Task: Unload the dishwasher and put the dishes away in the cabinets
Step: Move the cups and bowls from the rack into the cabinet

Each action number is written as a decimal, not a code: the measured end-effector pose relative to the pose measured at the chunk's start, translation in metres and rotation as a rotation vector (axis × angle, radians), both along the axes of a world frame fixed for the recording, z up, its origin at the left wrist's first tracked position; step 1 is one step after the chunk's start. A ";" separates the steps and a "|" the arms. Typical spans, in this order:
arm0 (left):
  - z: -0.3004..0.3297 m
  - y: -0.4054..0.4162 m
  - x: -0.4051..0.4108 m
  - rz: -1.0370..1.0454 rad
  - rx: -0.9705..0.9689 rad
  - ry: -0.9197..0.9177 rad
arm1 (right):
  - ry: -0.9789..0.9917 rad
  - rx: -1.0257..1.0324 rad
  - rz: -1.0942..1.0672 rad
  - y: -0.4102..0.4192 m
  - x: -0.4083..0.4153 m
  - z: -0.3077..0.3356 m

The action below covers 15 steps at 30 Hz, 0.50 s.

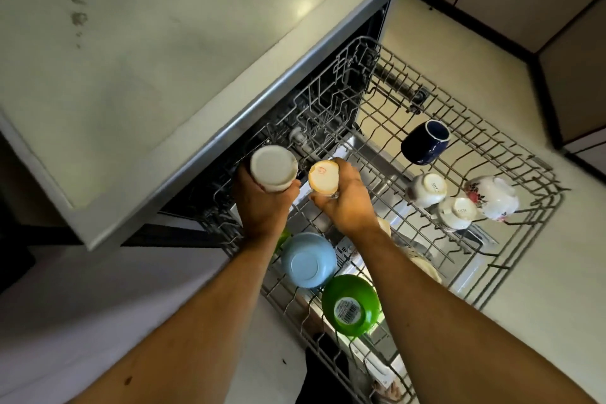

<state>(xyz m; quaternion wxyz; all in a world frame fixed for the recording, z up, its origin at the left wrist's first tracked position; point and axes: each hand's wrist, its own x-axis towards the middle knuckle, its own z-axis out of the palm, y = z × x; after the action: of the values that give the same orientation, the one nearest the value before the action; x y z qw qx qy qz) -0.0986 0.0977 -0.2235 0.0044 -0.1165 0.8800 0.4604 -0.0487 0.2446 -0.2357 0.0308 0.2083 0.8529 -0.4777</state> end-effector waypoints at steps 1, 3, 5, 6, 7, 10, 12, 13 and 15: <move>0.010 0.002 0.005 -0.026 0.000 0.006 | 0.016 0.000 -0.016 0.002 0.002 0.008; 0.031 0.008 0.018 -0.085 0.010 0.013 | 0.055 0.003 -0.040 0.007 0.009 0.026; 0.051 0.013 0.032 -0.130 0.070 0.050 | 0.119 -0.001 -0.055 0.014 0.019 0.043; 0.062 0.016 0.040 -0.135 0.111 0.065 | 0.145 -0.001 -0.063 0.017 0.026 0.053; 0.074 0.018 0.049 -0.132 0.147 0.071 | 0.161 -0.002 -0.069 0.021 0.034 0.063; 0.112 0.026 0.077 -0.144 0.203 0.105 | 0.206 -0.026 -0.068 0.031 0.056 0.104; 0.140 0.028 0.099 -0.154 0.220 0.136 | 0.248 -0.061 -0.053 0.037 0.074 0.137; 0.154 0.029 0.110 -0.158 0.231 0.146 | 0.259 -0.062 -0.041 0.040 0.083 0.154; 0.182 0.031 0.130 -0.172 0.253 0.168 | 0.289 -0.051 -0.013 0.043 0.100 0.186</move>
<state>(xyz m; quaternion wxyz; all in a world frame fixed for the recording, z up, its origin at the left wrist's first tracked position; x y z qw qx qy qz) 0.0312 0.1283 -0.0420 -0.0151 -0.0002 0.8190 0.5737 0.0516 0.2878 -0.0495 -0.0903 0.1421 0.8346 -0.5245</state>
